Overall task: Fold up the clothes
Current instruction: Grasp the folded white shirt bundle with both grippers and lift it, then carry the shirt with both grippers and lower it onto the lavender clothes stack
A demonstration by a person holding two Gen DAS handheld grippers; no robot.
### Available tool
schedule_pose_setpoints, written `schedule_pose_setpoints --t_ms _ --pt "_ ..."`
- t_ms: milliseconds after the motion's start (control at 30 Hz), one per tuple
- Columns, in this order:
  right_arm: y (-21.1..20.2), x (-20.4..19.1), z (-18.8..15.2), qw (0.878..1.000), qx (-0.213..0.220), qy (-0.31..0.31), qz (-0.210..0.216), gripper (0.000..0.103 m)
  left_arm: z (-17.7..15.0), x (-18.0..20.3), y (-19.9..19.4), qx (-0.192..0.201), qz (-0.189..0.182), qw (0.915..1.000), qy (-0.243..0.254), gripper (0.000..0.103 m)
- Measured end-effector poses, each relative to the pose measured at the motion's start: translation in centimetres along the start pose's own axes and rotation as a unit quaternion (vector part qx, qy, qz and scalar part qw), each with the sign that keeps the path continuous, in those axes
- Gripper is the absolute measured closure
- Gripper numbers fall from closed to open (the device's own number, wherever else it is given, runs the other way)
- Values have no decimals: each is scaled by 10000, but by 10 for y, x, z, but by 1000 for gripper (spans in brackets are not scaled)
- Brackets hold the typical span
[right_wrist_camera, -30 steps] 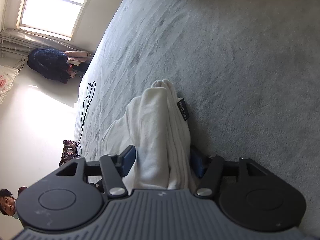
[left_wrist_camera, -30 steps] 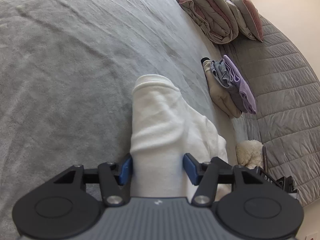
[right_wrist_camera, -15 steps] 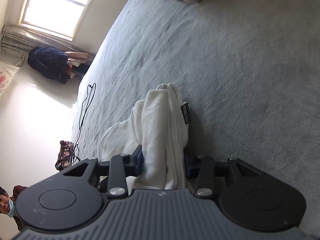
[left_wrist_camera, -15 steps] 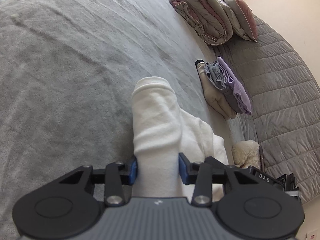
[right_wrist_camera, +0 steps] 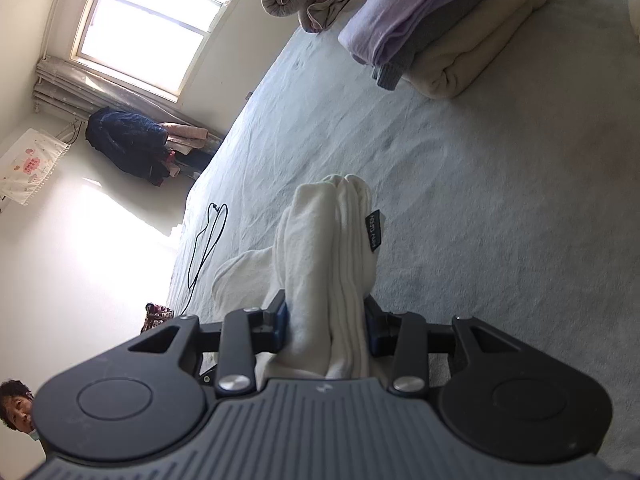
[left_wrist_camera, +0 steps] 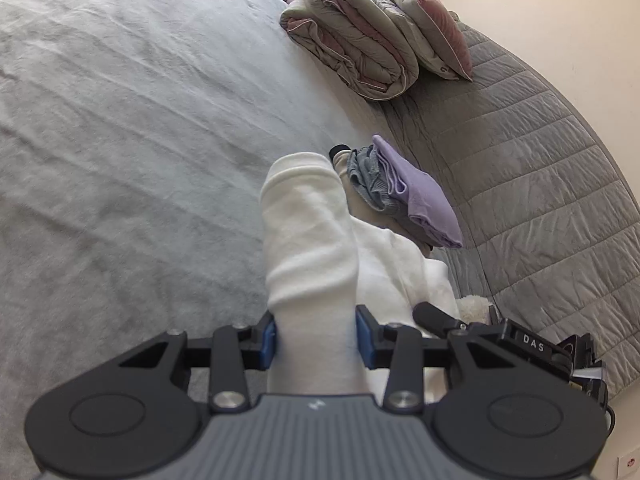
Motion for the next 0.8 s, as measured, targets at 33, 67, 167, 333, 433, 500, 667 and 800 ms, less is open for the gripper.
schedule_pose_setpoints --t_ms 33,67,167,333,433,500,667,800 --pt "-1 0 8 10000 41 -20 1 63 4 7 7 4 -40 10000 45 63" --pt "-2 0 17 10000 83 -40 2 63 7 14 13 7 -80 9999 80 63" --pt "-6 -1 47 9996 242 -124 23 63 19 37 34 35 -220 9996 180 63" --pt "-11 -2 106 9982 516 -293 57 63 48 80 75 163 -437 9983 363 63" --pt "-8 -3 145 9966 703 -438 25 63 66 107 103 283 -546 9971 439 64" --pt "-4 -3 170 9954 797 -537 4 63 76 123 122 376 -583 9963 502 64" --pt "15 14 207 9933 930 -682 -119 63 91 144 170 488 -666 9958 385 64" --pt "30 30 234 9913 1029 -789 -223 63 93 147 206 560 -592 9963 267 63"
Point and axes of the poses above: each gripper's, at about its wrist camera, not at the fingertips, and y roughly the way its jaws point, x to its right, z to its top, the point moved 5 cm from there along y, roughly the way its jaws point, and after that the axes turned 11 degrees about x, right-handed, at the moved point
